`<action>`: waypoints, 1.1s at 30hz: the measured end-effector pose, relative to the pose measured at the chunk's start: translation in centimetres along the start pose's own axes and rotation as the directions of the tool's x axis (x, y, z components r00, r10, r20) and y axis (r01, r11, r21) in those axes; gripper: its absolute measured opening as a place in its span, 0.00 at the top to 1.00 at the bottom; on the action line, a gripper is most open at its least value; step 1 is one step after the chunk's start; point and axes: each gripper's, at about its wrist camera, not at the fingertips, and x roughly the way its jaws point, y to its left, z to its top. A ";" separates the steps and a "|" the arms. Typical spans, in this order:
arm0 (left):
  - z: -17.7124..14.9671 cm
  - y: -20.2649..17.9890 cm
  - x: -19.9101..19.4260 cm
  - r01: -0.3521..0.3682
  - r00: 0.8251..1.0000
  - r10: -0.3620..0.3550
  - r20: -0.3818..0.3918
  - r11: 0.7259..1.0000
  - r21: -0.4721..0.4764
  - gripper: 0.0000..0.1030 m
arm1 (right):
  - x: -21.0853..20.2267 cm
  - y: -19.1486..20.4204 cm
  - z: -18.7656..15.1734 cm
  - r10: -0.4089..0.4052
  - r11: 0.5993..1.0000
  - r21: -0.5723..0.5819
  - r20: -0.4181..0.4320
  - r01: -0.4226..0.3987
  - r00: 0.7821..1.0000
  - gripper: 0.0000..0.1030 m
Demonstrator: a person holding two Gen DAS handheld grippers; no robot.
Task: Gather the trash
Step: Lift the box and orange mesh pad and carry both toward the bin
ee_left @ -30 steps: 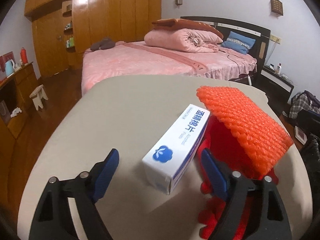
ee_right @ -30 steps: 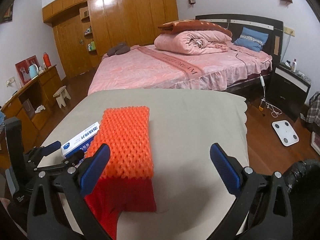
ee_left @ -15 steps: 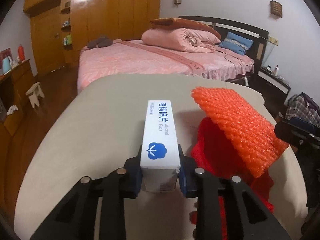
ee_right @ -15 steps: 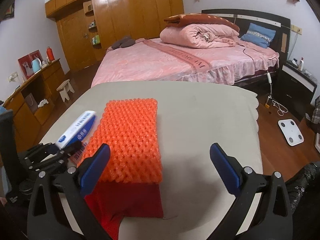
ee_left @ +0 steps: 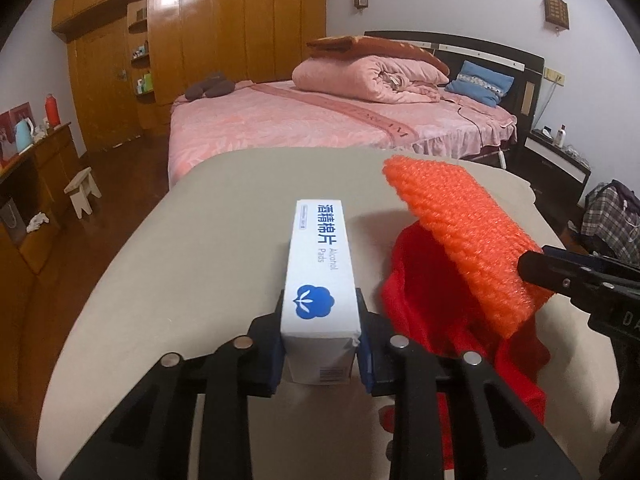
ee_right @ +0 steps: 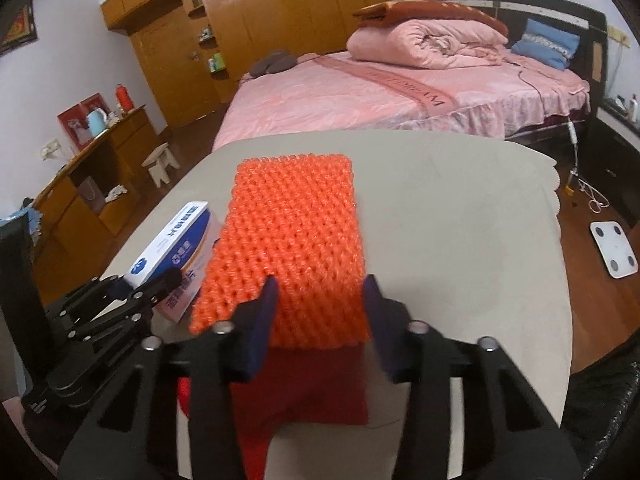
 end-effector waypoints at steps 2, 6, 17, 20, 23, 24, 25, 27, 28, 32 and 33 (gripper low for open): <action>0.2 -0.1 -0.5 -0.006 1.000 0.006 0.006 1.000 0.005 0.72 | -0.5 0.0 0.2 0.015 1.000 -0.001 0.008 -0.015 1.000 0.78; 0.6 -0.2 -1.3 -0.014 1.000 0.014 0.009 1.000 0.000 0.72 | -1.5 0.4 0.5 0.030 0.999 -0.016 0.024 -0.030 0.999 0.84; 1.5 -1.1 -4.8 -0.021 0.999 0.021 0.039 1.000 0.008 0.72 | -4.8 0.4 0.7 0.040 0.999 -0.016 0.071 -0.039 0.997 0.85; 1.8 -1.5 -5.6 -0.014 0.999 0.013 0.053 1.000 0.011 0.72 | -5.7 0.3 0.7 0.045 0.999 -0.011 0.082 -0.045 0.996 0.85; 2.0 -1.8 -6.3 -0.005 0.998 0.004 0.064 1.000 0.012 0.72 | -6.6 0.0 0.7 0.043 0.999 -0.009 0.097 -0.042 0.994 0.85; 2.1 -2.0 -6.6 -0.003 0.998 0.003 0.068 1.000 0.013 0.72 | -6.8 0.0 0.7 0.042 0.999 -0.008 0.100 -0.042 0.994 0.85; 2.1 -2.2 -6.8 -0.002 0.997 0.000 0.071 1.000 0.015 0.72 | -7.2 0.0 0.7 0.041 0.999 -0.007 0.106 -0.040 0.994 0.85; 2.2 -2.5 -7.3 0.002 0.997 -0.004 0.075 1.000 0.018 0.72 | -7.7 -0.1 0.8 0.038 0.999 -0.010 0.114 -0.037 0.993 0.85; 2.3 -2.7 -7.5 0.004 0.997 -0.005 0.076 1.000 0.019 0.72 | -7.9 -0.2 0.8 0.037 0.999 -0.010 0.118 -0.036 0.992 0.85; 2.3 -3.5 -8.4 0.011 0.996 -0.013 0.087 1.000 0.022 0.72 | -9.2 -0.4 0.7 0.030 1.000 -0.006 0.136 -0.029 0.990 0.85; 2.3 -3.7 -8.6 0.014 0.996 -0.016 0.089 1.000 0.023 0.72 | -9.5 -0.4 0.6 0.025 1.000 -0.006 0.138 -0.025 0.990 0.85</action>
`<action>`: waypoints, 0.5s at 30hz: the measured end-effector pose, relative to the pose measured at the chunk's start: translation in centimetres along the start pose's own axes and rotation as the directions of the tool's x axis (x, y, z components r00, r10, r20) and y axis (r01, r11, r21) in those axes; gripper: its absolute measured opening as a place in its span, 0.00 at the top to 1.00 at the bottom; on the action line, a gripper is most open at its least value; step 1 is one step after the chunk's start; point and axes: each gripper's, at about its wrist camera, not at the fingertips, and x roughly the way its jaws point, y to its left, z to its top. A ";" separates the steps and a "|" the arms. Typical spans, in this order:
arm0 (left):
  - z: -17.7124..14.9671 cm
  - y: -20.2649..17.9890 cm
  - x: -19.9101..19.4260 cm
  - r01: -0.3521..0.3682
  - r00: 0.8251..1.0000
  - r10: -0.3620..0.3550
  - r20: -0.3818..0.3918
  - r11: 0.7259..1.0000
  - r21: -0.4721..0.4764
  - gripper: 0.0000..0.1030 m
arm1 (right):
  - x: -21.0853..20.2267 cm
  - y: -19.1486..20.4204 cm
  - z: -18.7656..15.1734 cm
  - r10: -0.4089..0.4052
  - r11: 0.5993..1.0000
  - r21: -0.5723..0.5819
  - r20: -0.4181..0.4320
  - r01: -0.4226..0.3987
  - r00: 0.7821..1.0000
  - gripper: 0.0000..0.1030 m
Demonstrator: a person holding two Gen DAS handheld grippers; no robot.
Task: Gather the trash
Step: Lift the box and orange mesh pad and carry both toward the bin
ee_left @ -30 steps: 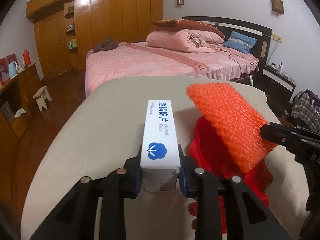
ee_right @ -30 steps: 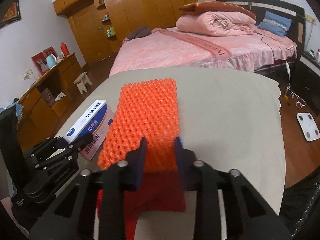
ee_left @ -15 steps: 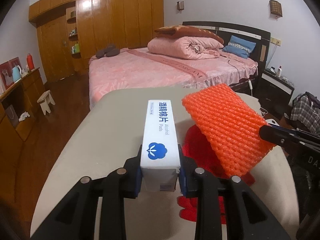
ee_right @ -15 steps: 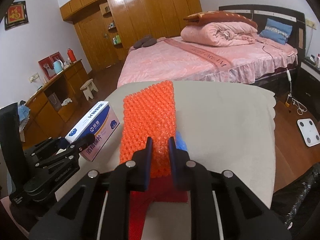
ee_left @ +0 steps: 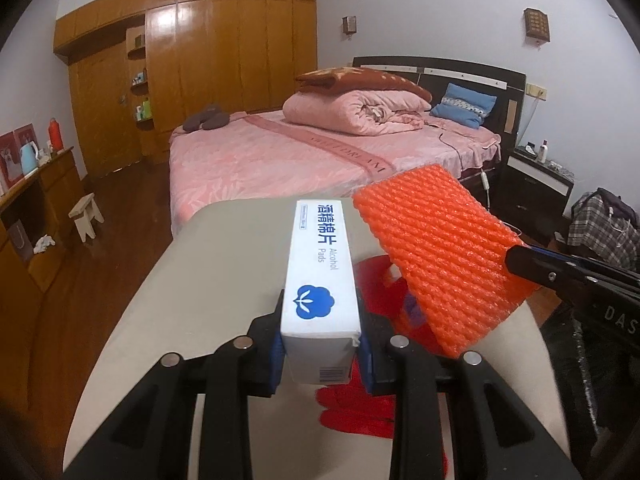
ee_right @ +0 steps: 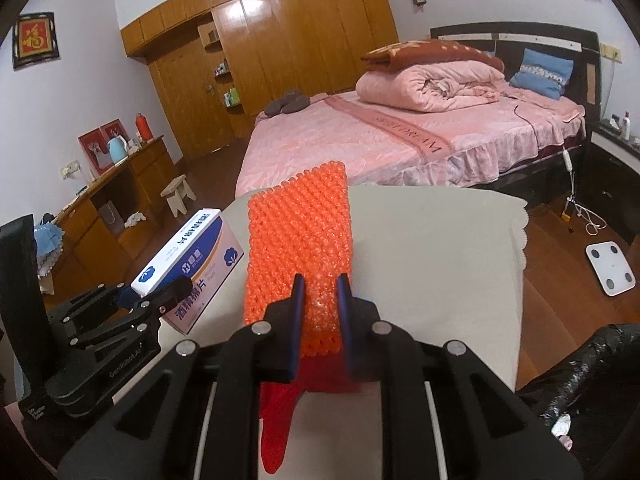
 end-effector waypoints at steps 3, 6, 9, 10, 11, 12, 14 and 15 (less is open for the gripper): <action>0.2 -0.5 -0.5 0.006 1.000 -0.006 0.010 1.000 0.002 0.72 | -0.8 0.2 -0.2 -0.007 1.000 0.002 0.009 0.007 1.000 0.85; 0.3 -1.2 -1.1 0.019 1.000 -0.019 0.020 1.000 0.001 0.72 | -1.9 0.0 -0.4 -0.015 1.000 0.002 0.019 0.015 1.000 0.85; 0.4 -2.2 -1.6 0.030 0.999 -0.031 0.031 0.999 0.013 0.72 | -2.9 -0.4 -0.7 -0.025 1.000 0.007 0.027 0.025 0.999 0.85; 0.5 -2.7 -1.8 0.036 0.999 -0.036 0.033 0.999 0.014 0.72 | -3.2 -0.4 -0.7 -0.029 1.000 0.008 0.029 0.028 0.999 0.85; 0.5 -3.1 -2.0 0.042 0.998 -0.043 0.037 0.999 0.016 0.72 | -3.6 -0.6 -0.8 -0.033 0.999 0.010 0.030 0.033 0.999 0.85; 0.6 -3.4 -2.2 0.045 0.998 -0.046 0.040 0.999 0.019 0.72 | -3.9 -0.7 -0.9 -0.038 0.999 0.010 0.033 0.038 0.999 0.85; 0.5 -3.9 -2.5 0.057 0.997 -0.058 0.044 0.998 0.020 0.72 | -4.6 -1.0 -1.1 -0.046 0.999 0.014 0.037 0.045 0.998 0.85; 0.6 -4.3 -2.6 0.067 0.997 -0.067 0.045 0.998 0.018 0.72 | -5.0 -1.1 -1.2 -0.050 0.999 0.017 0.039 0.050 0.998 0.85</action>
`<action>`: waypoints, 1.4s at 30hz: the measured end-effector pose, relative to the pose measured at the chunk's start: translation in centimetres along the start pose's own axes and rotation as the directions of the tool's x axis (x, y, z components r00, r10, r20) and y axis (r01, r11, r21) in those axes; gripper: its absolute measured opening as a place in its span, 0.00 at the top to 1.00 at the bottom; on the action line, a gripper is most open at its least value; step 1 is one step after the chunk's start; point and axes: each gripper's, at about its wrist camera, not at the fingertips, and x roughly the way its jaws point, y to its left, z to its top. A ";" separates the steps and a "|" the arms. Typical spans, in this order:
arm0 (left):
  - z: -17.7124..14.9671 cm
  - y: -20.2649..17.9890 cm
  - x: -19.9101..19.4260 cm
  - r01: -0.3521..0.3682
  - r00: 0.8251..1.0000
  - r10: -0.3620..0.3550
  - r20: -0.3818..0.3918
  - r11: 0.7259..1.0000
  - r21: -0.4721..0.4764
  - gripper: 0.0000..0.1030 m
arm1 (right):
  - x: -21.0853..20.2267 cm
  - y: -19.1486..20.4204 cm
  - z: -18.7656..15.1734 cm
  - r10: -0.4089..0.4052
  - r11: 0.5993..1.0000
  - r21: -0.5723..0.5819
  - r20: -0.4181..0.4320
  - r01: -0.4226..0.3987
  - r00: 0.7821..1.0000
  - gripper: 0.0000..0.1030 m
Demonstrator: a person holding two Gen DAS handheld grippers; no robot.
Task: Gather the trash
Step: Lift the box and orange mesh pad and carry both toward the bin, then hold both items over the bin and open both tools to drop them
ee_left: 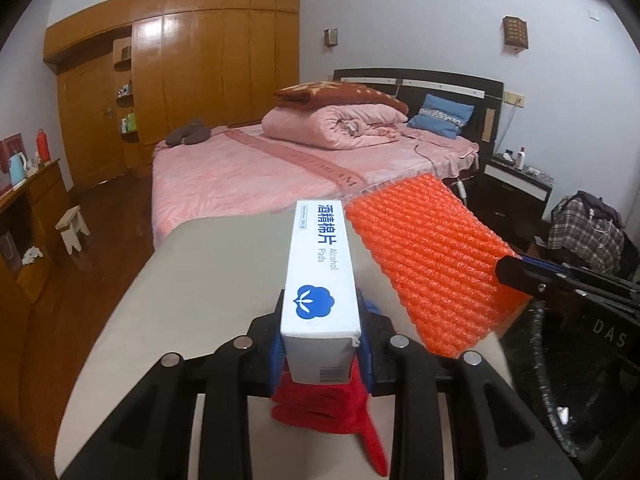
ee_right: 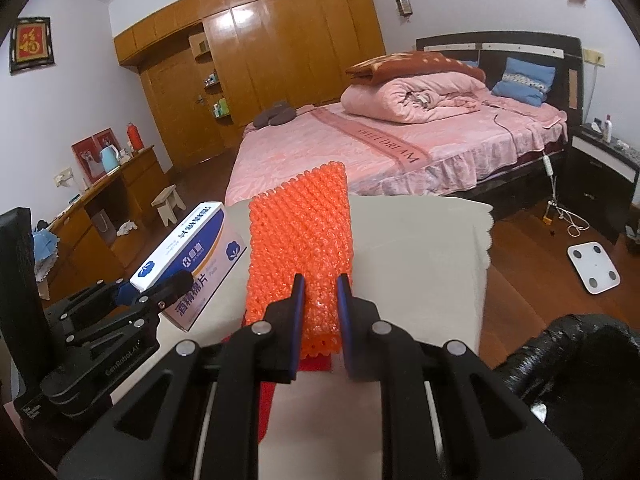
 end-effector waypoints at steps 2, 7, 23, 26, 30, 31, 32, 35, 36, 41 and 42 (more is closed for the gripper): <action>0.0 -0.9 -0.3 0.010 1.000 -0.011 0.004 1.000 0.005 0.72 | -0.7 -0.4 -0.1 -0.007 1.000 0.003 0.005 0.007 1.000 0.85; -0.1 -2.9 -0.9 0.042 0.999 -0.042 0.008 0.999 0.018 0.72 | -2.6 -1.4 -0.6 -0.031 0.999 0.009 0.016 0.031 0.999 0.85; -0.7 -9.1 -3.5 0.152 0.987 -0.155 0.035 0.985 0.075 0.72 | -9.0 -5.5 -3.1 -0.139 0.989 0.058 0.043 0.137 0.989 0.85; -0.9 -10.5 -4.0 0.173 0.983 -0.178 0.039 0.980 0.097 0.72 | -10.1 -6.5 -3.6 -0.161 0.985 0.071 0.052 0.157 0.986 0.85; -1.0 -12.3 -4.4 0.201 0.977 -0.207 0.043 0.972 0.121 0.72 | -11.3 -7.4 -4.1 -0.185 0.980 0.086 0.061 0.180 0.981 0.85; -1.1 -12.7 -4.5 0.207 0.976 -0.214 0.044 0.970 0.127 0.72 | -11.9 -7.8 -4.2 -0.195 0.978 0.090 0.065 0.189 0.979 0.85; -1.1 -13.3 -4.6 0.215 0.974 -0.223 0.044 0.967 0.135 0.72 | -12.2 -8.3 -4.3 -0.201 0.976 0.092 0.068 0.195 0.977 0.85; -1.0 -14.6 -4.8 0.234 0.969 -0.243 0.044 0.961 0.151 0.72 | -13.5 -9.5 -4.8 -0.231 0.969 0.111 0.074 0.222 0.970 0.85; -1.1 -15.1 -4.9 0.240 0.967 -0.250 0.044 0.958 0.157 0.72 | -13.7 -9.7 -5.0 -0.238 0.966 0.116 0.074 0.229 0.968 0.85; -1.4 -17.2 -5.4 0.275 0.957 -0.287 0.043 0.944 0.181 0.72 | -15.4 -11.7 -6.2 -0.284 0.951 0.149 0.072 0.271 0.956 0.85; -1.3 -17.6 -5.4 0.282 0.955 -0.294 0.041 0.942 0.184 0.71 | -15.7 -12.1 -6.6 -0.294 0.947 0.155 0.070 0.281 0.953 0.85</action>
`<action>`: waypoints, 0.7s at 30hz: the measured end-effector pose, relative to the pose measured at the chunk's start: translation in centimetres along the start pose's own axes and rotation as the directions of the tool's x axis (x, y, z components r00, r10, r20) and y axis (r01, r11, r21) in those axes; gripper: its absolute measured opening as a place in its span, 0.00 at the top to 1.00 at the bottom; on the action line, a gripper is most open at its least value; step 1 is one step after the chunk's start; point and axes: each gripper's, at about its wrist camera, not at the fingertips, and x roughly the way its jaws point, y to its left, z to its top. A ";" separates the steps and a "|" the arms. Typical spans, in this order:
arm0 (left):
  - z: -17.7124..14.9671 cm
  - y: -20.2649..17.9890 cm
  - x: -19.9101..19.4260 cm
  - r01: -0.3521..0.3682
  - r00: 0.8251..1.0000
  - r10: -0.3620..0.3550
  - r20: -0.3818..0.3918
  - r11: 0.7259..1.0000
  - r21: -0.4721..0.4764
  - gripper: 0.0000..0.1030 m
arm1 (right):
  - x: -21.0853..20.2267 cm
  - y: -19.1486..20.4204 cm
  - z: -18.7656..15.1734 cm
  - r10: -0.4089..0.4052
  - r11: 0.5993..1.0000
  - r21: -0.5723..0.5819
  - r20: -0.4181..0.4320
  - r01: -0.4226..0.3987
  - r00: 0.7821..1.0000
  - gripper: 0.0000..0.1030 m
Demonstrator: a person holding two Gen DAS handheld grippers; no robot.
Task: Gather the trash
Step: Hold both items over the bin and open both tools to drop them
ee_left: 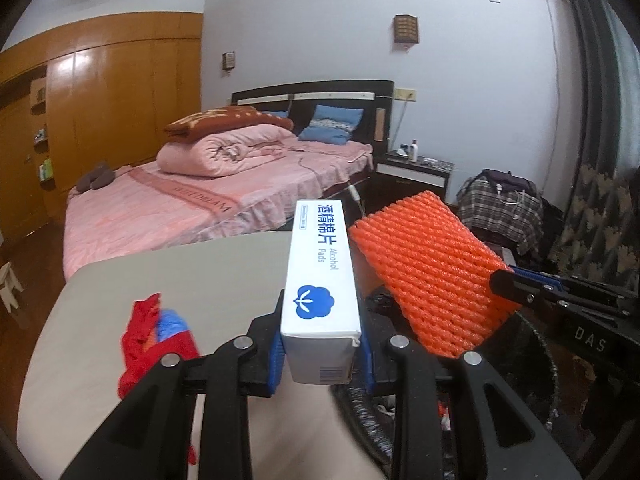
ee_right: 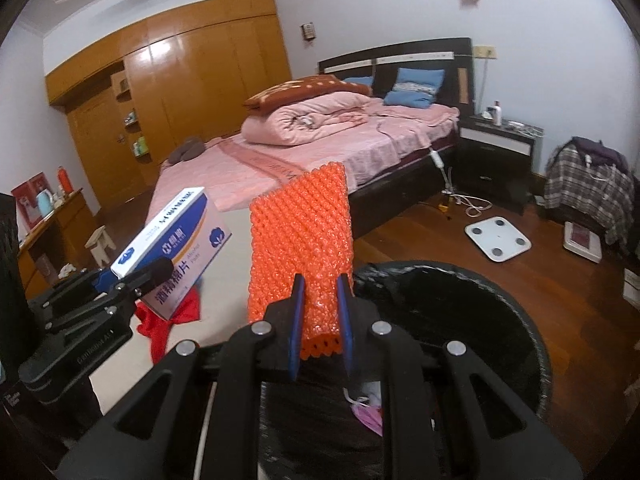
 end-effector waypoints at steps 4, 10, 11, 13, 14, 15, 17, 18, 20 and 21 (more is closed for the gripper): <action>0.1 -1.9 0.7 0.034 0.999 -0.034 -0.010 0.999 0.023 0.71 | -0.8 -2.2 -0.9 -0.044 0.999 0.023 -0.007 0.044 0.999 0.85; 0.1 -5.0 2.2 0.096 0.995 -0.094 -0.031 0.994 0.058 0.71 | -1.7 -5.3 -1.9 -0.104 0.993 0.053 -0.009 0.104 0.995 0.85; 0.1 -5.6 2.5 0.108 0.994 -0.106 -0.034 0.992 0.065 0.71 | -1.9 -5.8 -2.1 -0.114 0.992 0.058 -0.010 0.114 0.993 0.85; 0.2 -6.5 2.9 0.124 0.992 -0.121 -0.036 0.990 0.073 0.71 | -2.2 -6.7 -2.5 -0.132 0.989 0.070 -0.013 0.132 0.991 0.85; 0.2 -6.8 3.2 0.131 0.991 -0.128 -0.038 0.988 0.076 0.71 | -2.3 -7.1 -2.7 -0.139 0.987 0.076 -0.015 0.140 0.990 0.85; 0.2 -7.3 3.4 0.140 0.990 -0.136 -0.042 0.987 0.082 0.71 | -2.3 -7.5 -2.8 -0.145 0.986 0.079 -0.016 0.146 0.989 0.85; 0.2 -8.1 3.9 0.154 0.987 -0.150 -0.048 0.984 0.089 0.71 | -2.5 -8.1 -3.2 -0.157 0.984 0.087 -0.019 0.158 0.987 0.85; 0.2 -8.6 4.2 0.165 0.986 -0.160 -0.050 0.982 0.093 0.71 | -2.5 -8.5 -3.5 -0.164 0.982 0.092 -0.022 0.165 0.986 0.85; 0.1 -9.2 4.7 0.178 0.983 -0.173 -0.058 0.979 0.098 0.71 | -2.5 -9.0 -3.6 -0.173 0.980 0.096 -0.026 0.175 0.985 0.85; 0.1 -9.4 4.9 0.183 0.982 -0.177 -0.062 0.978 0.099 0.71 | -2.5 -9.2 -3.8 -0.178 0.979 0.099 -0.030 0.180 0.984 0.85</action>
